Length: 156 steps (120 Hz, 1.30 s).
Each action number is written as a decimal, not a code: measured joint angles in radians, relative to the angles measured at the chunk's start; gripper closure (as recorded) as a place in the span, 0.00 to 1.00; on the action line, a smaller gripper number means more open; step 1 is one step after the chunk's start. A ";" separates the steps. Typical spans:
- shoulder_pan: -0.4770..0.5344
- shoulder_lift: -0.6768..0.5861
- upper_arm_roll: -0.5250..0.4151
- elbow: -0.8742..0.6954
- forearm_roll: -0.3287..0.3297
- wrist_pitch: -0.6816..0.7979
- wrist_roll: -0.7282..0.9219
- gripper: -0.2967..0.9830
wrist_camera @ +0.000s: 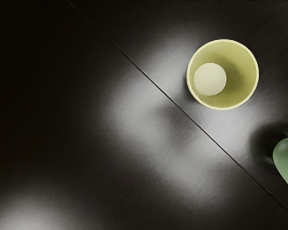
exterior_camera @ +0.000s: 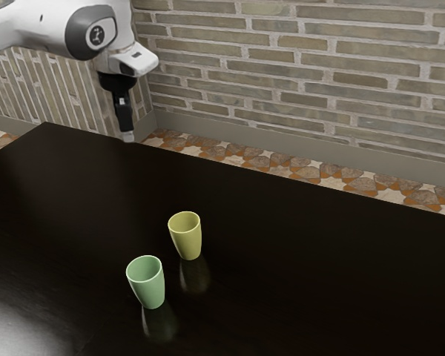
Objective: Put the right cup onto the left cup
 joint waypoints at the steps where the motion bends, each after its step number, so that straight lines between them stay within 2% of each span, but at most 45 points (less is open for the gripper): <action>1: 0.000 0.002 0.000 0.000 0.000 0.001 0.001 0.23; 36: -0.029 0.119 -0.008 -0.015 -0.034 0.092 0.020 0.23; 74: -0.047 0.123 -0.019 -0.257 -0.040 0.288 0.014 0.23; 91: -0.047 0.132 -0.024 -0.311 -0.036 0.361 0.006 0.23; 139: -0.062 0.258 -0.041 -0.201 -0.002 0.427 -0.005 0.23; 156: -0.063 0.292 -0.042 -0.183 -0.003 0.436 -0.010 0.35</action>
